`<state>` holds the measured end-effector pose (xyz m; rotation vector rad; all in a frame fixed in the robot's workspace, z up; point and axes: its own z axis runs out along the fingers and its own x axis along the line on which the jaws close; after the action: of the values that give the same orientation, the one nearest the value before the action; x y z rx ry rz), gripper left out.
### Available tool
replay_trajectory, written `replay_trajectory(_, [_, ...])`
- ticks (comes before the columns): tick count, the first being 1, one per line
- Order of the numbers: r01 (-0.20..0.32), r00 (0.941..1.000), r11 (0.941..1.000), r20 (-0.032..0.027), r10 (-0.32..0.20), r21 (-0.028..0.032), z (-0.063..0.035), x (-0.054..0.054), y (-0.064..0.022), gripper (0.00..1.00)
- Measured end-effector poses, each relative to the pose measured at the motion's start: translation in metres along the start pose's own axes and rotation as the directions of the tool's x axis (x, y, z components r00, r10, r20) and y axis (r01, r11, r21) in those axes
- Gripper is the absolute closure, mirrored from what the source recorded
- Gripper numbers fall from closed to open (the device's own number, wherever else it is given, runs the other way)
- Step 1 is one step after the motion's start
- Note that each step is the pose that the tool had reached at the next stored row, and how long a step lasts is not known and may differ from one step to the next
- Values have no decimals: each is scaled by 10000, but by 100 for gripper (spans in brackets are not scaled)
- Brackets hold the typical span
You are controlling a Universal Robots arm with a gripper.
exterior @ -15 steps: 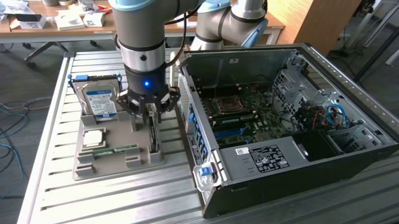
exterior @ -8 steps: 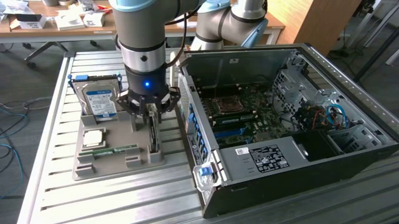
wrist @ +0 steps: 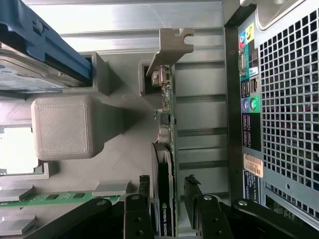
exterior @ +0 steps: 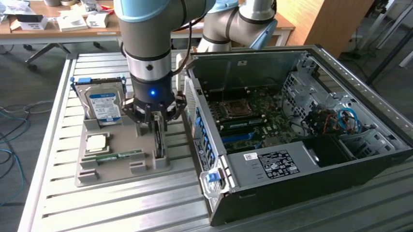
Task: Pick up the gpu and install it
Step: 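Pick up the gpu and move the gpu toward the slot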
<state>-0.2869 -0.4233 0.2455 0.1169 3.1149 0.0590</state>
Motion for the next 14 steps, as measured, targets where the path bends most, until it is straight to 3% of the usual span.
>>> replay_trajectory(14, [0,10000,10000,-9,0,1,75,2,-3,58])
